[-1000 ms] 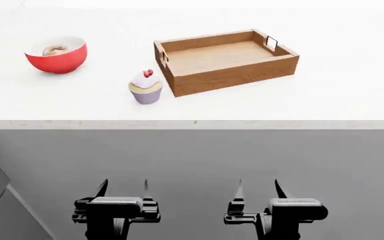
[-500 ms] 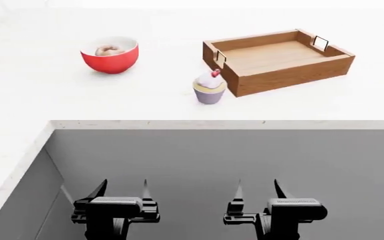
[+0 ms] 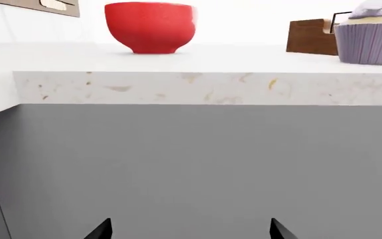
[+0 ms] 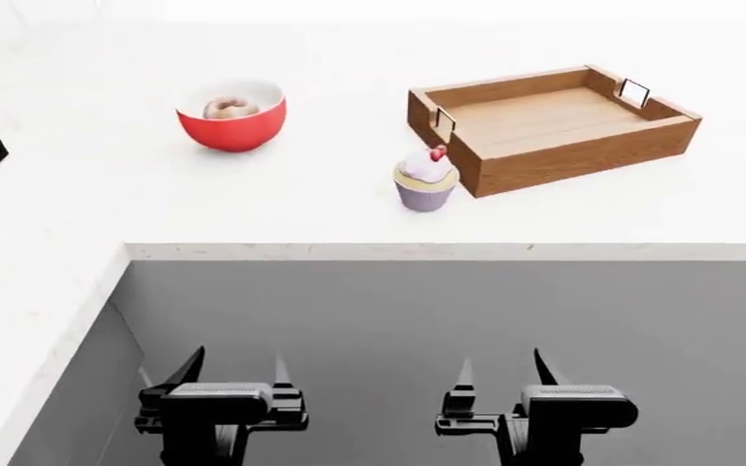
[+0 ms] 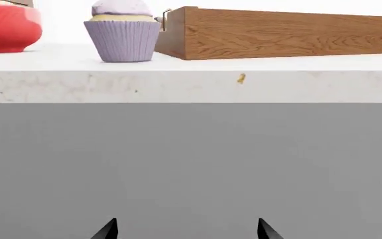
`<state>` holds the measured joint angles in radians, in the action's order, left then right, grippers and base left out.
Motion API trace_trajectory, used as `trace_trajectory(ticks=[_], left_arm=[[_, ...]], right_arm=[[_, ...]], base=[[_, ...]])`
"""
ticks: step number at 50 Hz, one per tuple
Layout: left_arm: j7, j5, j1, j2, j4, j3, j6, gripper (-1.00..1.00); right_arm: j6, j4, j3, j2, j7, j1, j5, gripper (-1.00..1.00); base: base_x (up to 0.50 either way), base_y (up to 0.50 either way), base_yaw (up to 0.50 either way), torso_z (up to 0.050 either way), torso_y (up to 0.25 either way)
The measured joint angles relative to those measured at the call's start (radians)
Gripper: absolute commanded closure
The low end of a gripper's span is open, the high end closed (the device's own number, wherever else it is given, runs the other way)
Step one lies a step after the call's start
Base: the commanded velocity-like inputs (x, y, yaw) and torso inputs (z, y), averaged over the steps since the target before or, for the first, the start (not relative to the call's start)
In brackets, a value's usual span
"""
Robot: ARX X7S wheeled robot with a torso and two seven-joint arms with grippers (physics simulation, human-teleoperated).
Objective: Pick up the bowl with donut and place it on the tray. Pick up the cupcake and place it on the tray.
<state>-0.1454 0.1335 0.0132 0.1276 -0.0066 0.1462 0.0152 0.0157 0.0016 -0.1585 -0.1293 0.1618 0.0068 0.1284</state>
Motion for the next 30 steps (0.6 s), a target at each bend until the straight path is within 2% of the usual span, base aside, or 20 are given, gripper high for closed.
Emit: trace_trajectory(ticks=[28, 30], left_arm=[[-0.024, 0.014, 0.003, 0.017, 0.001, 0.022, 0.006, -1.00], [-0.028, 0.012, 0.002, 0.019, 0.008, 0.025, 0.000, -1.00]], right_arm=[[-0.010, 0.002, -0.017, -0.016, 0.022, 0.007, 0.026, -1.00], [-0.014, -0.003, -0.020, -0.018, 0.027, 0.006, 0.023, -1.00]], base=[[0.00, 0.00, 0.00, 0.050, 0.000], [0.00, 0.00, 0.00, 0.000, 0.000]])
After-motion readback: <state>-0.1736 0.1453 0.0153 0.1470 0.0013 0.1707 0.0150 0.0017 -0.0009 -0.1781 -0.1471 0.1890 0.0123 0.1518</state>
